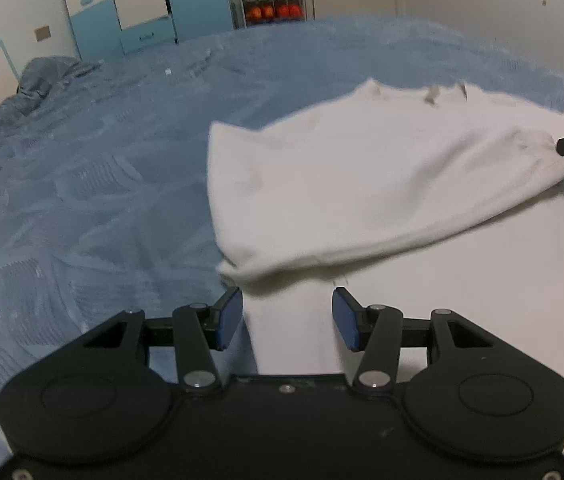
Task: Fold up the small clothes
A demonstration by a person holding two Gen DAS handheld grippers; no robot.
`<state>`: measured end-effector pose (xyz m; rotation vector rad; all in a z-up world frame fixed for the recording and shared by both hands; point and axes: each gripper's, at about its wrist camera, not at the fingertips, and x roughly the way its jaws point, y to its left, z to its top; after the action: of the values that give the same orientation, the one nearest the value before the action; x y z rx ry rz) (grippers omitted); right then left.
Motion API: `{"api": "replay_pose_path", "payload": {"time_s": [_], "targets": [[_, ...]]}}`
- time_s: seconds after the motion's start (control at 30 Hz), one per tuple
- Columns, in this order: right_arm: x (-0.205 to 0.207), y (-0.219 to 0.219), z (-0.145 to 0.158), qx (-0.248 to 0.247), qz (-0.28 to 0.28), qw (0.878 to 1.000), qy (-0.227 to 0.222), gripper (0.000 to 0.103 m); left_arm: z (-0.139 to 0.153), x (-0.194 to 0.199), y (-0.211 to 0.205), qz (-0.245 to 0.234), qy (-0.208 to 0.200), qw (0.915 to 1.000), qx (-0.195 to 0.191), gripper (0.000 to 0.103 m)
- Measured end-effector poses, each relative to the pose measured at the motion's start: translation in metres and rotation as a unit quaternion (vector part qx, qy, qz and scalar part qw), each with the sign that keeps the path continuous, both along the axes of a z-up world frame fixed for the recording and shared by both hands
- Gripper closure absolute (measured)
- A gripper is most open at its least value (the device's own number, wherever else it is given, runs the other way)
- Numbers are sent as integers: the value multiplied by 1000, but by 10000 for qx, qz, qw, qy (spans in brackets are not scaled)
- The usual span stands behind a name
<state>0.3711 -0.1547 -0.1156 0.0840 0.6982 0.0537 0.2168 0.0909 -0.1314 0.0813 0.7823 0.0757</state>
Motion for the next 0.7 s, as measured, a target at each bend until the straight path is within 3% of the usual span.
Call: {"api": "replay_pose_path", "payload": {"time_s": [0.17,0.23,0.33,0.43,0.53,0.6,0.7], "targets": [[-12,-21,32,-215,-629,9957,-646,100,14,-1,5,122,-140,9998,-34,52],[-12,-38,38,-204,-851,9939,-664,100,14,-2,6,95,-137,9999,-34,52],[-5,-58,28,-87,-959,9946,-378,100,8,-2,4,70,-24,10000,10,52],[0,-48,1,-528,-968,9939,-10,100,-7,1,1,89,209,9997,24,52],[12,-43,-36,-703,-948,9909,652,99,-23,4,-2,128,426,9990,72,51],[12,-42,-46,-806,-874,9911,602,98,-26,3,1,125,405,9991,48,51],[5,-52,-33,-547,-965,9925,521,97,-23,4,4,106,411,9991,30,51]]}}
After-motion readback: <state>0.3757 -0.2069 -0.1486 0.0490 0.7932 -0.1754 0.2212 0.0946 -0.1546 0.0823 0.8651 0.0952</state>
